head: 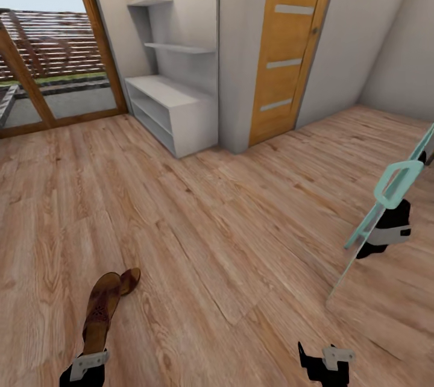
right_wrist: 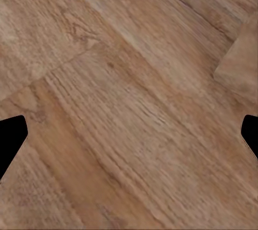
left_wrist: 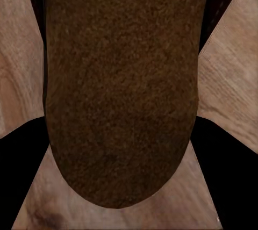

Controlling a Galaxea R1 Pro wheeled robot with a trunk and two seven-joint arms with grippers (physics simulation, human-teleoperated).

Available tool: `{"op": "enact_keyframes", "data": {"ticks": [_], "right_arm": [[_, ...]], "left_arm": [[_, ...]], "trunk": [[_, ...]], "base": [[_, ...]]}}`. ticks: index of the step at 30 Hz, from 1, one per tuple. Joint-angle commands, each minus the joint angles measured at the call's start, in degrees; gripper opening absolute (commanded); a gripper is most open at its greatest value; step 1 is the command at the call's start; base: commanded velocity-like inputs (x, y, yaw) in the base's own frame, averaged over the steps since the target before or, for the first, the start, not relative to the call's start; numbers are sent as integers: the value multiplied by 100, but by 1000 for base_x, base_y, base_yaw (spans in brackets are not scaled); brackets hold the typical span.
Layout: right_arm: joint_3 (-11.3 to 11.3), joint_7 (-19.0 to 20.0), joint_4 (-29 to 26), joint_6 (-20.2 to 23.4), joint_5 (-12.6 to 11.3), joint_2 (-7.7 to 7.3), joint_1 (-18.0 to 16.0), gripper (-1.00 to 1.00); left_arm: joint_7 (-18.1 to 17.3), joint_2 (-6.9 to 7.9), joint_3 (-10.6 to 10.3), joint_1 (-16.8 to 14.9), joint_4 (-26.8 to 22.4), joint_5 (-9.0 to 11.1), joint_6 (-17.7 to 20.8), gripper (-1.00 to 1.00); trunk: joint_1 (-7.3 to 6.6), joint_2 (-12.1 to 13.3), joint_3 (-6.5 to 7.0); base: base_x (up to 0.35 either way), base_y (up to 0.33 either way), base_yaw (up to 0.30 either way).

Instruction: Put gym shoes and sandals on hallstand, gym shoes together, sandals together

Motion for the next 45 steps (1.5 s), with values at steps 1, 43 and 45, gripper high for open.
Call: {"op": "enact_keyframes", "data": {"ticks": [1,43,45], "right_arm": [[-9,-3,5,-18,8,1,-3,100],[-9,-3,-2,-12,8,-8,-3,100],[-9,-3,-2,-15,7,-8,-3,100]], "left_arm": [[-49,0,24,-4,5,48,-12,-100],[-49,0,20,-4,-1,48,-5,-100],[-49,0,23,-4,-2,48,-5,-100]], "trunk": [[3,-1,-4],[3,-1,-4],[3,-1,-4]], "base": [[340,0,0],[289,27,-51],[238,-54,-6]]}}
